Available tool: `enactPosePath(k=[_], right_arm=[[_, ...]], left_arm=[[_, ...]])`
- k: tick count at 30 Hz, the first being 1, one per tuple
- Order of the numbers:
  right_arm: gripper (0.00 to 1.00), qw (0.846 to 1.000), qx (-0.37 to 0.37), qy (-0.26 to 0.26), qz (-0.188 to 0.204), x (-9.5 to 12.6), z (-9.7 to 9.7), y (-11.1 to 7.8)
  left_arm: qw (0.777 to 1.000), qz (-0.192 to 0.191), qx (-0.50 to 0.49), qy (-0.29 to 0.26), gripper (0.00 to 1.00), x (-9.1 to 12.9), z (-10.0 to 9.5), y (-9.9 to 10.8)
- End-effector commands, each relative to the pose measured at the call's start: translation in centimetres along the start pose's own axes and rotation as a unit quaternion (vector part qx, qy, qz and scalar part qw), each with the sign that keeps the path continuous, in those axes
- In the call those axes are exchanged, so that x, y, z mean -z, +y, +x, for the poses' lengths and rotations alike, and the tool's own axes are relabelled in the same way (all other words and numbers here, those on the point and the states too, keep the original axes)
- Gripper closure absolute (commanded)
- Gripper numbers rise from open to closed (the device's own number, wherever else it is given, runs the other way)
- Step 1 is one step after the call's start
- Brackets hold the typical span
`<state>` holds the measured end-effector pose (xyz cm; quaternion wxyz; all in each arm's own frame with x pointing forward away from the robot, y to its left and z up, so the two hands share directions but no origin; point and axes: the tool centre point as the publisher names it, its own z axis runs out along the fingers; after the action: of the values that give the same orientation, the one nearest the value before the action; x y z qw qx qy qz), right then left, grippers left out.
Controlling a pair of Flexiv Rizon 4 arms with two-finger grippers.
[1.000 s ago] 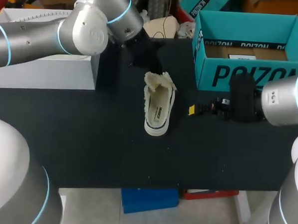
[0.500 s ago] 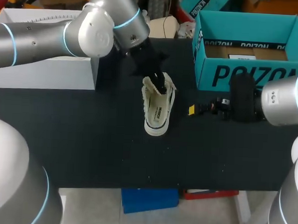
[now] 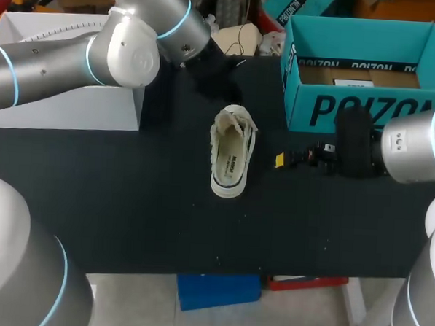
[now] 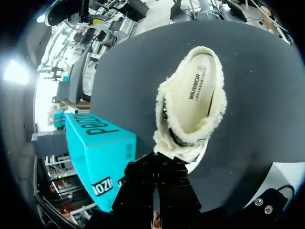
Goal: Take the shoe out of the shoebox, open the shoe tongue, remove and reinsert the insole, then place the shoe into the shoebox
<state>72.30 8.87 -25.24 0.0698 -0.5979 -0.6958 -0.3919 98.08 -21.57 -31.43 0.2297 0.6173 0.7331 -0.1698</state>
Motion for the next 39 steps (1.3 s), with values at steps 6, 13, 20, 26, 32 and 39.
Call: enactPosePath(k=[6, 13, 20, 26, 32, 39], right_arm=[[0.0, 1.0, 0.0, -0.002, 0.0, -0.1, 0.1, 0.0], [0.0, 1.0, 0.0, -0.002, 0.0, -0.1, 0.1, 0.0], [0.0, 1.0, 0.0, -0.002, 0.0, -0.1, 0.1, 0.0], [0.0, 1.0, 0.0, -0.002, 0.0, -0.1, 0.1, 0.0], [0.0, 1.0, 0.0, -0.002, 0.0, -0.1, 0.1, 0.0], [0.0, 1.0, 0.0, -0.002, 0.0, -0.1, 0.1, 0.0]], left_arm=[[0.997, -0.021, -0.004, 0.068, 1.0, 0.7, 2.6, -2.0], [0.997, 0.0, -0.002, 0.076, 1.0, -0.9, 3.2, -3.5], [0.996, 0.02, 0.004, 0.082, 1.0, -2.5, 4.5, -4.6], [0.997, 0.025, 0.009, 0.076, 1.0, -1.0, 4.1, -4.7], [0.995, 0.039, 0.011, 0.095, 1.0, 3.2, 3.1, -4.6], [0.988, 0.064, -0.063, 0.122, 0.57, 5.0, 3.8, -5.0]])
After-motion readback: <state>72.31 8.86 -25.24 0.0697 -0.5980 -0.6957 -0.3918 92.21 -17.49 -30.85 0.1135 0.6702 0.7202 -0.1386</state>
